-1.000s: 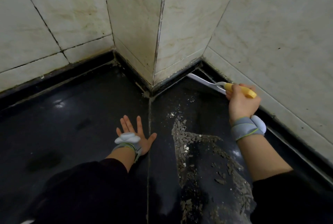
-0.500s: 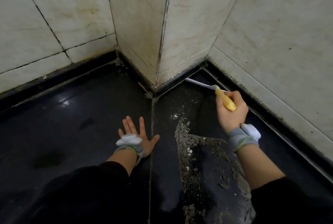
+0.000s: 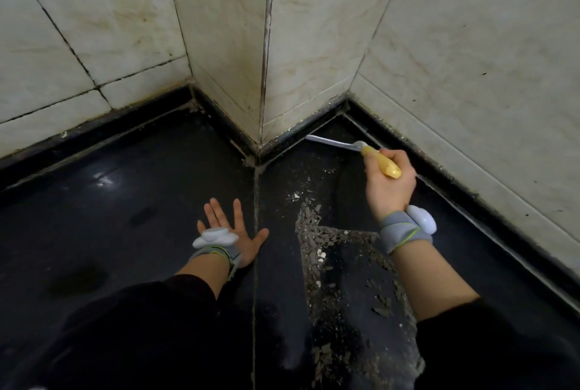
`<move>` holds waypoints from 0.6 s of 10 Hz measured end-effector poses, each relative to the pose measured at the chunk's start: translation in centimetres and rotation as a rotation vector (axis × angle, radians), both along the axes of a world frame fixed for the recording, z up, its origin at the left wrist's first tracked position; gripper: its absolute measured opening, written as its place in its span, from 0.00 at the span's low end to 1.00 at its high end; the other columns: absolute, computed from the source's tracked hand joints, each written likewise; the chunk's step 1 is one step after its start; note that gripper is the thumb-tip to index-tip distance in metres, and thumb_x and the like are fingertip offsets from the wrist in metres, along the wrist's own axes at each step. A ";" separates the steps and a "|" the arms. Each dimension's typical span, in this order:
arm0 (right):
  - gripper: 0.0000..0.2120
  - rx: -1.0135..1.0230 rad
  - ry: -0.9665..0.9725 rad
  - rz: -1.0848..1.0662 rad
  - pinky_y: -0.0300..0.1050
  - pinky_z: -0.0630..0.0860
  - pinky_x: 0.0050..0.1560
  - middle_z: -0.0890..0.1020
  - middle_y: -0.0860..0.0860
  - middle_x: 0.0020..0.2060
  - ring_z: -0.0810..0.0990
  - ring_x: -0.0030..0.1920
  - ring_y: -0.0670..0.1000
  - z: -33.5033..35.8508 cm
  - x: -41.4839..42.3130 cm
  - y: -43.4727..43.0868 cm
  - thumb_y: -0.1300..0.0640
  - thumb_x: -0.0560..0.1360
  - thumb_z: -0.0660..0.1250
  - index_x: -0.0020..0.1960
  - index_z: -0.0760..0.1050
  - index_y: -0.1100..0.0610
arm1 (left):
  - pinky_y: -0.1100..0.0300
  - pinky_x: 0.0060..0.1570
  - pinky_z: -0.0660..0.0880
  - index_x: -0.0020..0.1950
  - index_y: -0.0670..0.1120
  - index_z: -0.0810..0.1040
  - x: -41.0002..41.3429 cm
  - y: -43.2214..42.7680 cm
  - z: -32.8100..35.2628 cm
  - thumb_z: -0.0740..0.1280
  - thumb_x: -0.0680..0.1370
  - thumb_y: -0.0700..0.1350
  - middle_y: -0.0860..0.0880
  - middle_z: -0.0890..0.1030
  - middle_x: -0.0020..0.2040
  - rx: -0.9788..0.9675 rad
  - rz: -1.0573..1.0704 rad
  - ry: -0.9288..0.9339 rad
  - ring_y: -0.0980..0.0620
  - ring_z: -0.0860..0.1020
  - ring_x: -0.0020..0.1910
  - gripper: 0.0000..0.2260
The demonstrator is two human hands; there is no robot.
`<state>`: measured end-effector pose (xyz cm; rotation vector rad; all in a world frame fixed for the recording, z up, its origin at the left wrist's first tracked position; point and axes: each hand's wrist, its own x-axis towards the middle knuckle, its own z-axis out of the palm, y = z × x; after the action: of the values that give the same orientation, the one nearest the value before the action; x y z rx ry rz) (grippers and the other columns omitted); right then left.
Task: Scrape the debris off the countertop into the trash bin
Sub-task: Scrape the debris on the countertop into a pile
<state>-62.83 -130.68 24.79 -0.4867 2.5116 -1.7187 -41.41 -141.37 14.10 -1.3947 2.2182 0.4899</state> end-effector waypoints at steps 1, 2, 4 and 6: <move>0.05 0.036 0.011 0.114 0.41 0.71 0.41 0.77 0.46 0.33 0.74 0.36 0.49 -0.2 0.5 0.9 0.56 0.72 0.71 0.41 0.75 0.50 | 0.39 0.73 0.41 0.76 0.49 0.30 0.0 0.1 -0.1 0.46 0.75 0.72 0.35 0.29 0.74 -0.007 0.002 -0.003 0.37 0.33 0.75 0.42; 0.03 0.047 -0.012 0.228 0.50 0.78 0.44 0.83 0.53 0.37 0.81 0.40 0.58 0.5 -0.8 2.1 0.52 0.69 0.71 0.41 0.78 0.47 | 0.39 0.73 0.41 0.76 0.49 0.30 -0.1 0.0 -0.1 0.46 0.75 0.72 0.35 0.29 0.74 -0.002 0.001 -0.007 0.37 0.33 0.75 0.42; 0.04 -0.022 -0.066 0.154 0.61 0.78 0.46 0.82 0.58 0.39 0.81 0.44 0.65 0.7 -0.7 1.3 0.49 0.66 0.70 0.40 0.77 0.46 | 0.39 0.73 0.40 0.76 0.49 0.30 -0.2 0.0 -0.1 0.46 0.75 0.72 0.36 0.29 0.74 0.002 0.006 -0.001 0.37 0.33 0.75 0.42; 0.05 -0.029 -0.132 0.256 0.65 0.78 0.50 0.84 0.58 0.41 0.82 0.46 0.66 1.1 -1.5 1.7 0.51 0.64 0.72 0.40 0.80 0.47 | 0.39 0.72 0.40 0.76 0.49 0.30 -0.1 -0.1 -0.4 0.46 0.75 0.72 0.35 0.29 0.73 0.000 0.002 -0.001 0.37 0.33 0.75 0.42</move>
<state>-64.38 -128.94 25.89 -0.6422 2.2269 -1.6358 -41.54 -141.52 13.72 -1.3971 2.2159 0.4893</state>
